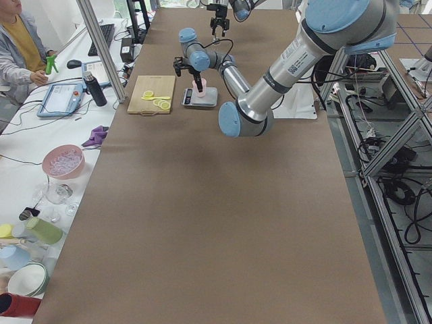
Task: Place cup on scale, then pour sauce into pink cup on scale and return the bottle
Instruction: 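Release the cup and lift the left gripper while the right reaches for the bottle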
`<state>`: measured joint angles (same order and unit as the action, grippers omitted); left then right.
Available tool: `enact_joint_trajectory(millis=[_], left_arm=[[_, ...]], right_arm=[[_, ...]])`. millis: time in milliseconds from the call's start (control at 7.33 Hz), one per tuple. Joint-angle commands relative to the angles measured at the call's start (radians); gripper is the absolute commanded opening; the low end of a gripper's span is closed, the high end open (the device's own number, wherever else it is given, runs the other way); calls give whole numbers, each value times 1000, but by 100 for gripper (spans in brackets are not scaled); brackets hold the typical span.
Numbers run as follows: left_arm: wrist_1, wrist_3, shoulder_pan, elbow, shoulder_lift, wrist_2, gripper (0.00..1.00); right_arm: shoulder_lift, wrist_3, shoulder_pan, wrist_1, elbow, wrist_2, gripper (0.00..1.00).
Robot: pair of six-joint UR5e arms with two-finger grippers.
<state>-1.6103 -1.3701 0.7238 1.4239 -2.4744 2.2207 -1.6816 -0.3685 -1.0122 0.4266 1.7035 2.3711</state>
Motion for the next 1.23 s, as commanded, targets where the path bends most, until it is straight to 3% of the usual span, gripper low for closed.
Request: enact_joint_trajectory(millis=[0,136,545,1091], left_arm=[[7,70,93,187,169,120,97],[29,113,142,234,214,154,97],[116,148,173,273,219,160,97],[147,149,204,290,223,160,97]], right_arm=[[5,-12,58,-86,-2,-77,98],[2,-10,90,-133,-14,-128,98],[-7,-72,139,-444,-148,-263,98],[-4,-128,232,-534,-160,-456,98]])
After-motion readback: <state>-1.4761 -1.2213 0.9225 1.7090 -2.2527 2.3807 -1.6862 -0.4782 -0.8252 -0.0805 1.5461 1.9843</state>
